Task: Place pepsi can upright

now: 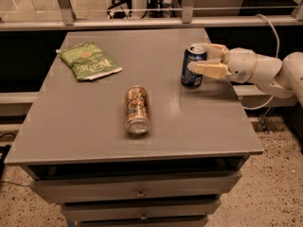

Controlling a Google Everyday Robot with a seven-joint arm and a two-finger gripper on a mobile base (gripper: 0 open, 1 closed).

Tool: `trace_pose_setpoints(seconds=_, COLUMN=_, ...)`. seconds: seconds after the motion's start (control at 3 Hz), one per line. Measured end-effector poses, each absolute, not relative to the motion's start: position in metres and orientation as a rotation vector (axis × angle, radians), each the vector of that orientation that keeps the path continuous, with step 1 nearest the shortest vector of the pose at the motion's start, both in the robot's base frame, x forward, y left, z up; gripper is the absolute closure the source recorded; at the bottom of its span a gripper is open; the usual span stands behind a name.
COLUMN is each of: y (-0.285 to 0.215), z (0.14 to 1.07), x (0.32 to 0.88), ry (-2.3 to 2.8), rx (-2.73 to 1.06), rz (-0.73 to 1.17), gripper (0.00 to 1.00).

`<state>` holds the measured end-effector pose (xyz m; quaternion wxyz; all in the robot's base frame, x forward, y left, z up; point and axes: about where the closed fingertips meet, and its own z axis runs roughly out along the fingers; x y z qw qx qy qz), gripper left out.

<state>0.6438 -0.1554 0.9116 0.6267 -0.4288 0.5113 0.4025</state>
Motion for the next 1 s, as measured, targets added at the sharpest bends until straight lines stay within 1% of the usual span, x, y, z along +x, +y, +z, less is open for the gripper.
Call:
trace_pose_setpoints(seconds=0.33, y=-0.154, z=0.911, x=0.637, ry=1.207, rx=-1.062, rz=0.897, gripper=0.00)
trace_pose_setpoints(seconds=1.0, y=-0.194, z=0.914, x=0.618, ry=1.314, rx=-1.218, rz=0.761, gripper=0.00)
